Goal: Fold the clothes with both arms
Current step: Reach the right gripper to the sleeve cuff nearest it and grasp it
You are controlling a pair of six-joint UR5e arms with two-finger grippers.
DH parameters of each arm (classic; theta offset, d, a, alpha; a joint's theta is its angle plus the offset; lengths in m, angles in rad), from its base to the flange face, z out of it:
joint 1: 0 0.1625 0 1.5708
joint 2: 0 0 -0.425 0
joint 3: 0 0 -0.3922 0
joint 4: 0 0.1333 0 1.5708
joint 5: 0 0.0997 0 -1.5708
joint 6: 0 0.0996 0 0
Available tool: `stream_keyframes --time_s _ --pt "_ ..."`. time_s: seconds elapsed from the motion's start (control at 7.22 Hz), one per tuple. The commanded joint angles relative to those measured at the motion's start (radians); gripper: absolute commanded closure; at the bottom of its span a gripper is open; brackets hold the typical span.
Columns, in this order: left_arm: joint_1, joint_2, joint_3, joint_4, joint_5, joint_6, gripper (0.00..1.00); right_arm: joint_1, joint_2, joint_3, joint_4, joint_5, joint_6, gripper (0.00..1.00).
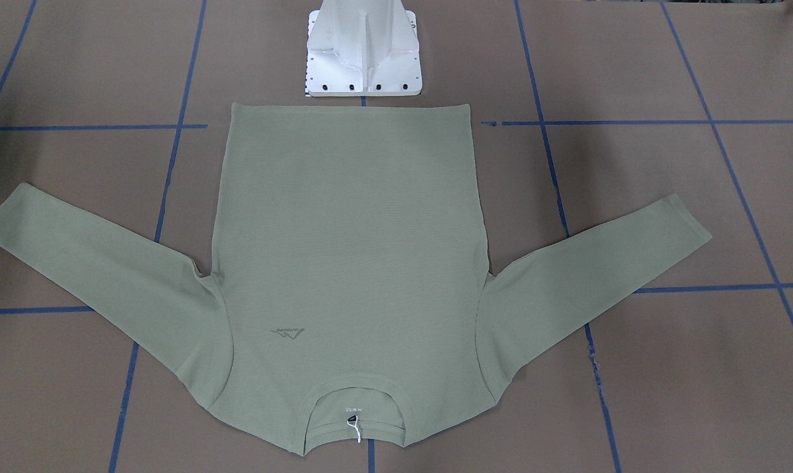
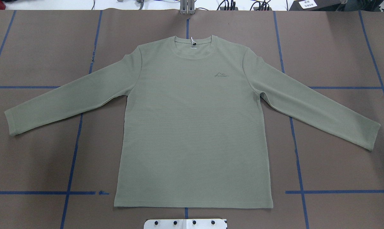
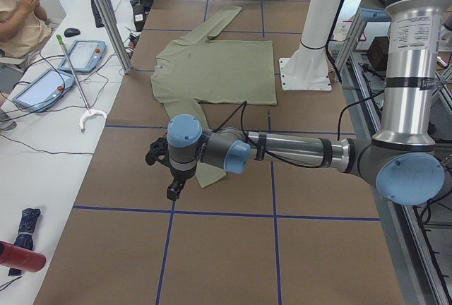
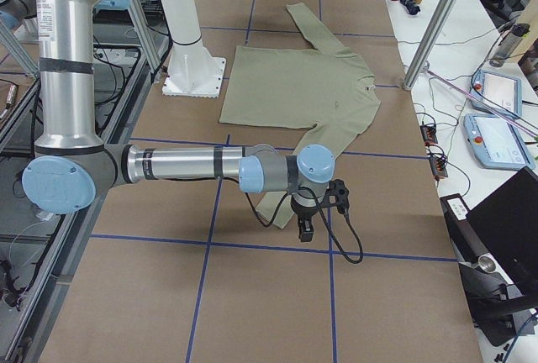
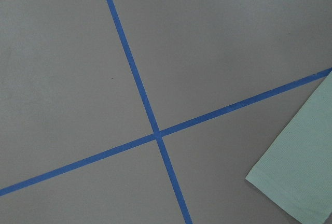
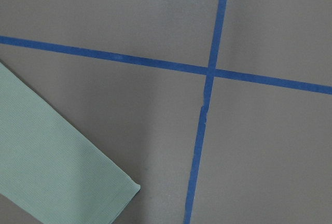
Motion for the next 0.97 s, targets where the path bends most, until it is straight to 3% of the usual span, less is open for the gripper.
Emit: stream_keyframes --time_s 0.0,0.55,0.83 --pt "0.002 0.0 -0.002 -0.009 -0.004 0.003 0.0 -0.075 -0.034 -0.004 0.106 0.001 0.132 0.0" --pt "0.005 -0.008 0.0 -0.067 -0.004 0.0 0.0 -0.195 -0.11 -0.02 0.354 0.004 0.407 0.03" --pt "0.005 -0.008 -0.002 -0.089 -0.004 0.0 0.0 -0.234 -0.109 -0.065 0.391 0.01 0.501 0.04"
